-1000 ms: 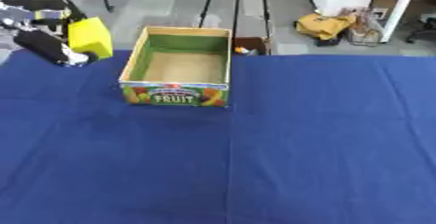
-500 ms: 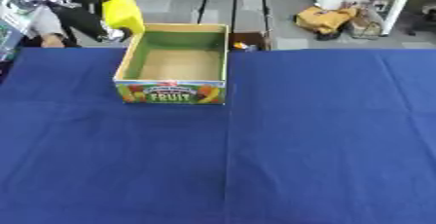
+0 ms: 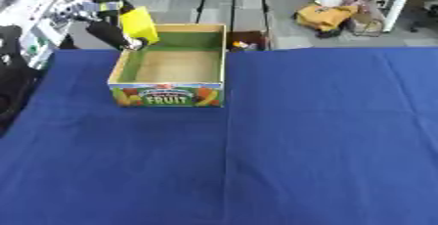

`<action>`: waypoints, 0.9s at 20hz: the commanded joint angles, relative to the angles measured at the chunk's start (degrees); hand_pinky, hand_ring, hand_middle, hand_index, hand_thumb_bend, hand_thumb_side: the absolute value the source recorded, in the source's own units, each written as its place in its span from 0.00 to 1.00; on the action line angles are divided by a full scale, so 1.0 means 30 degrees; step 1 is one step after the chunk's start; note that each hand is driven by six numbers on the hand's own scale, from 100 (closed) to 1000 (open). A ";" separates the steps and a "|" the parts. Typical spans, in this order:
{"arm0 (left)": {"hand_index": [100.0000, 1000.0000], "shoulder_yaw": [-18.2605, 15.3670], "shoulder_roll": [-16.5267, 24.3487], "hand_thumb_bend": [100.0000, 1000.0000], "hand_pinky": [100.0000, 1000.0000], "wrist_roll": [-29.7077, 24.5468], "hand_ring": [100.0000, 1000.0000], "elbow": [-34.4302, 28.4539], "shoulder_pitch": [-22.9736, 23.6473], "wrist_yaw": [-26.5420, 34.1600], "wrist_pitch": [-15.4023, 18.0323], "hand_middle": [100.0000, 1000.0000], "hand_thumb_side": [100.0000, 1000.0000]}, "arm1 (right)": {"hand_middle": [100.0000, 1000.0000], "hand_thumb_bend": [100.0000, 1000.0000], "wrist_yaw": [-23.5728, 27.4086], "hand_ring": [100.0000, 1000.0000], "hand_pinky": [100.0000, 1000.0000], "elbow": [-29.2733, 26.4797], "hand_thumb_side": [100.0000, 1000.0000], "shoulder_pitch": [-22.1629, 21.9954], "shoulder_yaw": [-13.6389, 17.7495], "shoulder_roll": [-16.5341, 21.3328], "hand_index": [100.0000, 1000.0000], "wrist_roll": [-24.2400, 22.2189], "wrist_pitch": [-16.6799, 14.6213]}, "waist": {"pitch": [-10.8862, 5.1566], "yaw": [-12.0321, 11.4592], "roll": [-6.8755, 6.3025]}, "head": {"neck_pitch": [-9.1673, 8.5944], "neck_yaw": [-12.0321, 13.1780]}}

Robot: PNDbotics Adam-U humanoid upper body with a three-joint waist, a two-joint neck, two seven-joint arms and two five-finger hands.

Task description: Pick up objects on the table and place them in the box.

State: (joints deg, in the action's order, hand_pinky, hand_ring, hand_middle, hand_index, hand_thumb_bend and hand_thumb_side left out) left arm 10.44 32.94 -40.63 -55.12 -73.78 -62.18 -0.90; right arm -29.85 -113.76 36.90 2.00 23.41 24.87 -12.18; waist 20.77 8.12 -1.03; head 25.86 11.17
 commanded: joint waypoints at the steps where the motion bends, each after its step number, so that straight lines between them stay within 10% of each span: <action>1: 0.75 -0.0540 -0.0011 0.00 0.61 0.0572 0.62 0.0571 -0.0686 -0.0864 0.0043 0.59 0.57 | 0.76 0.00 0.0100 0.84 0.76 -0.0278 0.91 0.0432 0.0059 0.0412 0.86 0.0035 -0.0031 | -0.0262 0.0107 -0.0001 | -0.0452 0.0317; 18: 0.76 -0.1654 -0.1208 0.00 0.61 0.2839 0.61 0.3433 -0.0894 -0.3565 0.0035 0.59 0.56 | 0.75 0.00 0.0184 0.84 0.75 -0.0278 0.92 0.0914 0.0071 0.0193 0.86 0.0161 0.0084 | 0.0775 0.0888 -0.0052 | -0.1196 0.0985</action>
State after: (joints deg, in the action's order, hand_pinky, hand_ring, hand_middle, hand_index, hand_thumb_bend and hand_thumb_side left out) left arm 6.15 28.57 -32.75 -44.55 -74.84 -72.33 -0.79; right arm -29.62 -113.76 38.82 2.01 23.38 25.22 -12.03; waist 24.38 10.74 -1.32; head 23.04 13.97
